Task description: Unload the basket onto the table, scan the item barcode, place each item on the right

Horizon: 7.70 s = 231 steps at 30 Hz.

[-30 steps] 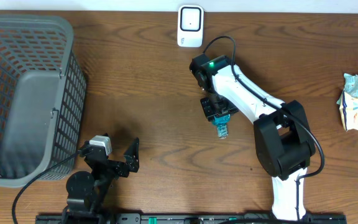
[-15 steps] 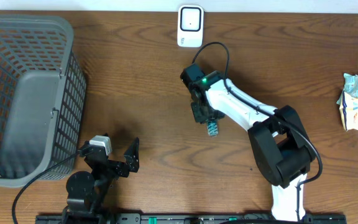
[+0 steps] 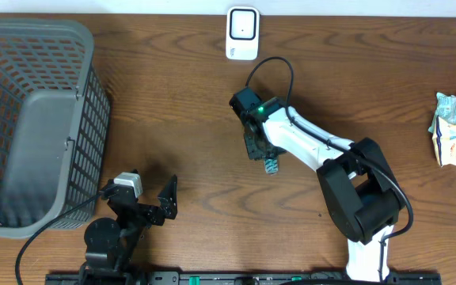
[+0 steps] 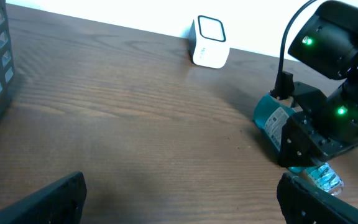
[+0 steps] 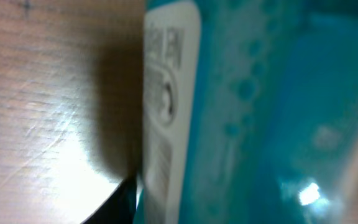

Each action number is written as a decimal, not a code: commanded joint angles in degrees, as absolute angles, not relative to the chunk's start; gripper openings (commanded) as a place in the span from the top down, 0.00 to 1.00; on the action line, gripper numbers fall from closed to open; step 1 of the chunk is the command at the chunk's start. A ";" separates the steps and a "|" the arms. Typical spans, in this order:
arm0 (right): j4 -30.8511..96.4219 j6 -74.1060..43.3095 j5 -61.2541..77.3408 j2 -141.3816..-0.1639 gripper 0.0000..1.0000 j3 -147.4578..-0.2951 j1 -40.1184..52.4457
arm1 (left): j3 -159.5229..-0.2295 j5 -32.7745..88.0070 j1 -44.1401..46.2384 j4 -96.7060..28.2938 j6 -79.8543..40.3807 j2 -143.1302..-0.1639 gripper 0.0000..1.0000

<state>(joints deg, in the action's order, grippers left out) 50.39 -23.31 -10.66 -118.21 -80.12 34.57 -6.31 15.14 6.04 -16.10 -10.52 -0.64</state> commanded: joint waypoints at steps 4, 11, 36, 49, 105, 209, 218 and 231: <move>51.53 -22.02 -3.95 -122.48 0.64 -74.65 35.24 | -5.41 15.86 5.91 -17.34 -10.63 -0.34 0.02; 51.86 -22.04 0.30 -122.48 0.90 -74.67 35.24 | -5.41 15.84 5.91 -17.34 -10.63 -0.34 0.02; 62.02 17.37 40.53 -122.48 0.99 -83.26 24.93 | -5.41 15.86 5.91 -17.34 -10.63 -0.34 0.02; 63.07 30.55 54.81 -122.45 0.99 -83.57 23.92 | -5.41 15.86 5.91 -17.34 -10.63 -0.34 0.02; 43.07 -5.50 5.56 -122.63 0.99 -73.54 34.28 | -5.41 15.86 5.91 -17.34 -10.63 -0.34 0.02; 12.01 41.78 -30.11 -136.86 0.96 -119.44 21.21 | -5.41 15.86 5.91 -17.34 -10.63 -0.34 0.02; 32.01 31.27 -27.46 -129.54 0.99 -119.42 9.87 | -5.41 15.86 5.91 -17.34 -10.63 -0.34 0.02; 36.14 26.30 -23.77 -130.63 0.93 -108.99 -12.49 | -5.41 15.86 5.91 -17.34 -10.63 -0.34 0.02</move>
<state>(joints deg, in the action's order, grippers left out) 37.23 29.50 -24.77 -131.20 -111.50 -9.74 -6.31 15.14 6.04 -16.10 -10.52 -0.64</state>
